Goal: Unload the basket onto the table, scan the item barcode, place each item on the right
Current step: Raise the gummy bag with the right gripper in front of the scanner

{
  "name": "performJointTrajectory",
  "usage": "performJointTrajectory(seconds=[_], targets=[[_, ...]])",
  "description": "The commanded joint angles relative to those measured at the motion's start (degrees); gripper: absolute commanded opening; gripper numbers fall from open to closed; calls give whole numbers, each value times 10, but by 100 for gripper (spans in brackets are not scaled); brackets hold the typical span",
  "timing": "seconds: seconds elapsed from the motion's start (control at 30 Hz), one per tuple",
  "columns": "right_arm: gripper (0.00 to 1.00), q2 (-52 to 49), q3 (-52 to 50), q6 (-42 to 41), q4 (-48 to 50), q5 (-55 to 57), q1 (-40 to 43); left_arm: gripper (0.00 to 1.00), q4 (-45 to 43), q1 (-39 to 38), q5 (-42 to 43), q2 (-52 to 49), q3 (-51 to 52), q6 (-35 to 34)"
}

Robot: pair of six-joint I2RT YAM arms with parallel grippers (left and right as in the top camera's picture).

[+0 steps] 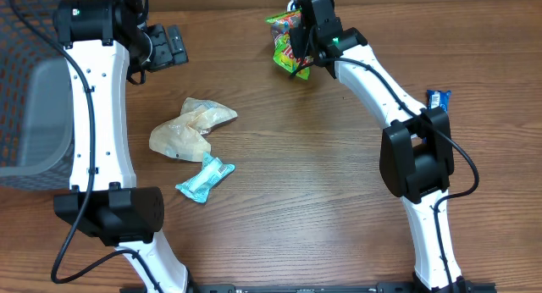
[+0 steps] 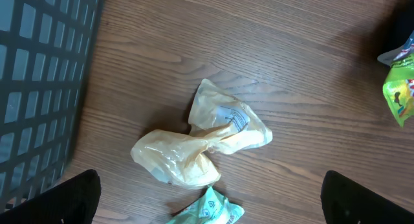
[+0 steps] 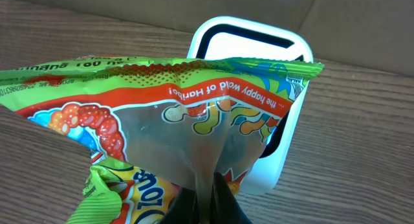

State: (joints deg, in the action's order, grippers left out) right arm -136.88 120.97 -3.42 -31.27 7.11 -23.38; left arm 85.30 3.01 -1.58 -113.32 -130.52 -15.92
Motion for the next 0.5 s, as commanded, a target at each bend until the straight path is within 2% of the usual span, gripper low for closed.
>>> performJointTrajectory(seconds=[0.0, 0.23, 0.47], targets=[[4, 23, 22, 3, 3, 23, 0, 100, -1, -4, -3, 2, 3, 5], [4, 24, 81, 7, -75, 33, 0, 100, -1, -4, -3, 2, 3, 5], [4, 48, 240, -20, -310, -43, 1, 99, -1, -4, -3, 2, 3, 5]])
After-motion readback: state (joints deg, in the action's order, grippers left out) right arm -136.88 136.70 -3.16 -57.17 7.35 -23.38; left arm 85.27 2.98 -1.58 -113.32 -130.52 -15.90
